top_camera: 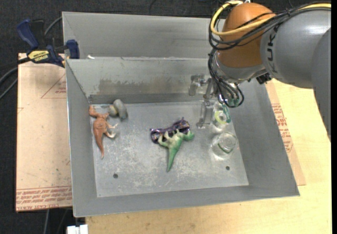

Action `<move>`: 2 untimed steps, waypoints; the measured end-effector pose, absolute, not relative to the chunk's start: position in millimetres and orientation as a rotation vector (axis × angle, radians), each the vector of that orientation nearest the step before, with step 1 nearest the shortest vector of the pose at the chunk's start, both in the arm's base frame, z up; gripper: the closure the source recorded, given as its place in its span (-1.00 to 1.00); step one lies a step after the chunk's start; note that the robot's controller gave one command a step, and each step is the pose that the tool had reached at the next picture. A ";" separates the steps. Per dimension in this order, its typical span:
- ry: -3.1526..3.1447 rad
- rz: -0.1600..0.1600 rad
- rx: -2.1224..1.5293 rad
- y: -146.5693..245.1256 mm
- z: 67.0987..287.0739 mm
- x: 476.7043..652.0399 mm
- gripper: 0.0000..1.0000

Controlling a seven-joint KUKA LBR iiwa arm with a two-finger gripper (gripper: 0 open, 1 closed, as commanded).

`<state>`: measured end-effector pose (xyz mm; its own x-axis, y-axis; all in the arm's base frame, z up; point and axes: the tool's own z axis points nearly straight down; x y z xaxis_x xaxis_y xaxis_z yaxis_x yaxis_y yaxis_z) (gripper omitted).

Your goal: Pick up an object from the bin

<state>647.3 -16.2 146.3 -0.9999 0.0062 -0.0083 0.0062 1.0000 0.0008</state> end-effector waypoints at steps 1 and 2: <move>3.125 0.002 -0.186 -33.4 73.6 607.3 -1.00; 3.125 0.006 -0.131 51.3 70.8 627.8 -1.00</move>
Offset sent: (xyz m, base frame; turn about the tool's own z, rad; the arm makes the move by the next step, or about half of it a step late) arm -0.0209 0.0622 -0.0763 -0.0835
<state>627.8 51.3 70.8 -0.9964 -0.0834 -0.0140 -0.0834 0.9965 0.0030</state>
